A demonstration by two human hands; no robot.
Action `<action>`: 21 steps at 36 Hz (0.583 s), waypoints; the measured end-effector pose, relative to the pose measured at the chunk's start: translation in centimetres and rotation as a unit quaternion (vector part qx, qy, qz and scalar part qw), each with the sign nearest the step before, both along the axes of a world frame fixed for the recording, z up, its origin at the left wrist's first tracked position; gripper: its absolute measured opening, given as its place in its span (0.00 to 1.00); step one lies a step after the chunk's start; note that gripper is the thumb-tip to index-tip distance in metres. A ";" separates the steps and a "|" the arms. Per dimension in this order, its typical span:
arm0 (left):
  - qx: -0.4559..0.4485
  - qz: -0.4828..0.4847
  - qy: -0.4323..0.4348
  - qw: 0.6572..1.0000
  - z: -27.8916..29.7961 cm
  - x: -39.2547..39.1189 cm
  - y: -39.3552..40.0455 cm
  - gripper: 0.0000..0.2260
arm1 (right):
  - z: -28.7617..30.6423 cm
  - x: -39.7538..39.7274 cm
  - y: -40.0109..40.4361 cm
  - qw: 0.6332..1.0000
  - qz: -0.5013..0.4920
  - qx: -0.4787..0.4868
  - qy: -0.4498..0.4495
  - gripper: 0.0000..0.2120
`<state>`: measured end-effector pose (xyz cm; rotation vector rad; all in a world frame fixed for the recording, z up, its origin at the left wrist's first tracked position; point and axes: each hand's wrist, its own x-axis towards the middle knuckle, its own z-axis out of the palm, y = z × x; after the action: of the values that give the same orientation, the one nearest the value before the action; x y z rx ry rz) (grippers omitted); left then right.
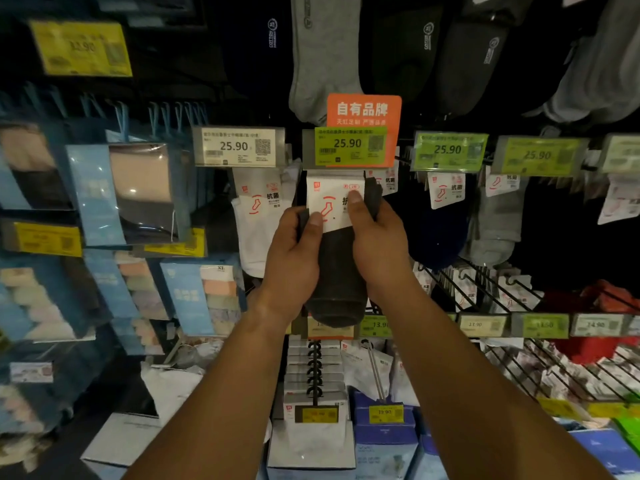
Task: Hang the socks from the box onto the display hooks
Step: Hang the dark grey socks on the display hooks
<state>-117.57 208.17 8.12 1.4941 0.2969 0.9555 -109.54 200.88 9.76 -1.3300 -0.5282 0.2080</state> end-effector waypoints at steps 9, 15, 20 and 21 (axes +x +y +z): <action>-0.022 0.029 0.036 0.999 -0.1 1.6 0.4 0.07 | 0.1 2.5 1.0 0.999 0.008 -0.048 0.020 0.17; -0.016 0.065 0.112 0.991 0.5 6.1 3.0 0.13 | 0.4 6.1 4.3 0.987 -0.039 -0.154 -0.036 0.20; -0.010 0.099 0.181 0.978 -0.3 8.2 4.1 0.18 | -0.7 7.6 5.9 0.972 -0.058 -0.222 -0.050 0.28; -0.006 0.103 0.197 0.975 -0.6 8.3 4.1 0.18 | -1.2 7.5 5.9 0.971 -0.060 -0.228 -0.048 0.28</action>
<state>-109.30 212.28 7.57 1.6602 0.7564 0.8094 -102.02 206.79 8.55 -1.8231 -0.4967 0.1708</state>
